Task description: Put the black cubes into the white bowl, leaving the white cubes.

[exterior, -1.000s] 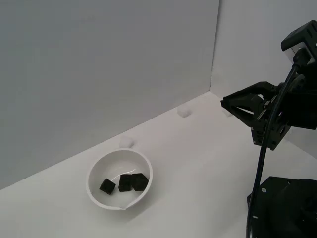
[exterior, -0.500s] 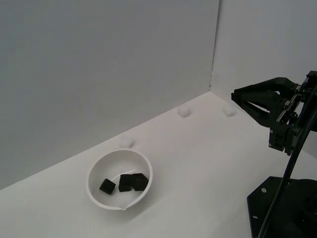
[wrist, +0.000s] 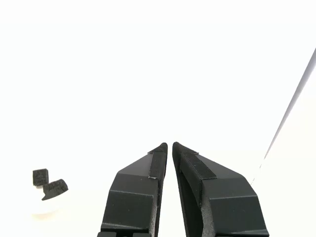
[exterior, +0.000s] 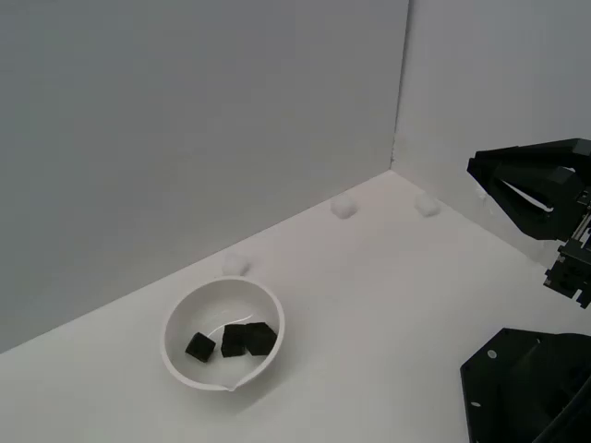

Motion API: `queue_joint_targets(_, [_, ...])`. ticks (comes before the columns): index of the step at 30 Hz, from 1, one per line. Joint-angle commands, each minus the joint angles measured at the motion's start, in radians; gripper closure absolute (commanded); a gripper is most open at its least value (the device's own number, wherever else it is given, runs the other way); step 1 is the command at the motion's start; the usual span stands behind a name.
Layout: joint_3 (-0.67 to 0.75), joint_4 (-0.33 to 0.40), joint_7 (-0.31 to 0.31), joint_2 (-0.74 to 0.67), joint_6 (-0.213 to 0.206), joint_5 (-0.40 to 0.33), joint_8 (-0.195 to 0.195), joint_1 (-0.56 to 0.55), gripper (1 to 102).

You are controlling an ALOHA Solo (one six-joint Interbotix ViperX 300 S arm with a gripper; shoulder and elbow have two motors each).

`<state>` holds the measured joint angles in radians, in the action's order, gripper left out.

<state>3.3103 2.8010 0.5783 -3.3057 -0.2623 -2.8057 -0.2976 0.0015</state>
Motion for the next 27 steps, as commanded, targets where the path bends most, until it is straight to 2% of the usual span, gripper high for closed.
queue_joint_targets(1, [0.017,0.003,0.002,-0.018,-0.009,0.000,-0.006,0.005,100])
queue_joint_targets(8, [0.091,0.008,0.018,-0.095,-0.009,-0.002,-0.006,0.005,100])
queue_joint_targets(27, [0.163,0.012,0.023,-0.167,-0.009,-0.009,-0.006,-0.044,100])
